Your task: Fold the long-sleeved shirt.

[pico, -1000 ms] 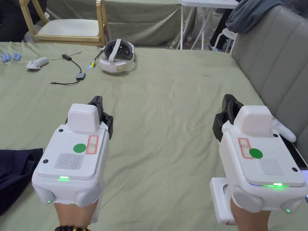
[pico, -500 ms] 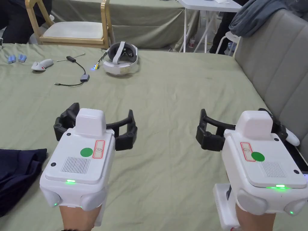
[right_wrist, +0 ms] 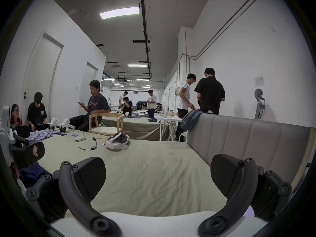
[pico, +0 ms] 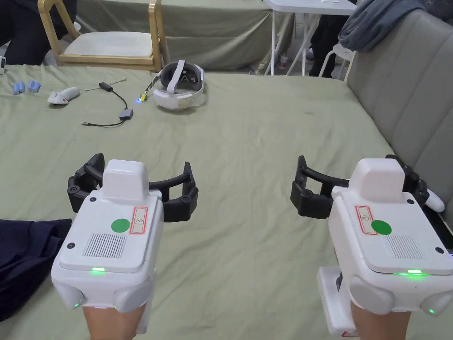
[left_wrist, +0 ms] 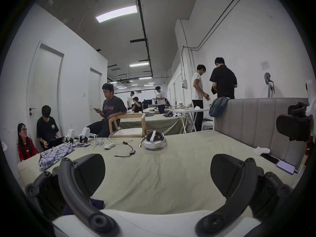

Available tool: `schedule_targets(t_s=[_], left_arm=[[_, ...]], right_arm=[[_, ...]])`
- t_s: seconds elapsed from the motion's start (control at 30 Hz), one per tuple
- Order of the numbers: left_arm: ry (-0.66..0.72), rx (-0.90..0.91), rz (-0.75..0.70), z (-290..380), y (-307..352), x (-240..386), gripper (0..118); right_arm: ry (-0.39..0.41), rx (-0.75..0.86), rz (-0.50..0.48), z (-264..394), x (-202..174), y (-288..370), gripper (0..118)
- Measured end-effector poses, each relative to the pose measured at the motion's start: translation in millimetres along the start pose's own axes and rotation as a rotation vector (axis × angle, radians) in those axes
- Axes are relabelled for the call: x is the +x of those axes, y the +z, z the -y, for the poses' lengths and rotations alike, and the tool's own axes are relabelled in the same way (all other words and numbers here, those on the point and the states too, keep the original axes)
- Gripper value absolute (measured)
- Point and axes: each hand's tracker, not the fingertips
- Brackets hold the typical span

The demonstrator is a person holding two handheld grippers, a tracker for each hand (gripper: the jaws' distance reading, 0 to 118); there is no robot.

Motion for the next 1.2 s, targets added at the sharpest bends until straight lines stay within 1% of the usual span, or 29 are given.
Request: schedule_targets(t_s=[0.17, 0.33, 0.43, 0.53, 0.7, 0.8, 1.2], left_arm=[[0.002, 0.011, -0.011, 0.7, -0.4, 0.6, 111], [0.007, 0.017, 0.002, -1.9, 0.0, -0.7, 111], [0.027, 0.017, -0.005, -3.7, 0.0, -0.2, 111], [0.043, 0.005, 0.019, -3.7, -0.3, 0.6, 111], [0.02, 0.015, 0.008, -4.8, 0.9, 1.9, 111], [0.011, 0.011, -0.014, -7.5, -0.5, 3.4, 111], [-0.001, 0.026, 0.0, -9.3, 0.4, 4.4, 111]], right_arm=[[-0.013, 0.006, 0.008, -1.8, 0.7, -0.5, 118], [-0.01, 0.006, 0.007, -2.4, -0.4, -2.6, 118], [-0.006, 0.006, 0.002, -2.8, -1.4, -1.9, 118], [-0.01, 0.001, -0.015, -2.5, -1.4, -1.5, 118], [-0.006, 0.007, -0.021, -2.9, -1.7, -0.6, 118], [-0.002, 0.003, -0.045, -3.4, -1.6, -1.6, 118], [0.006, 0.006, -0.03, -5.5, -4.1, -0.5, 118]])
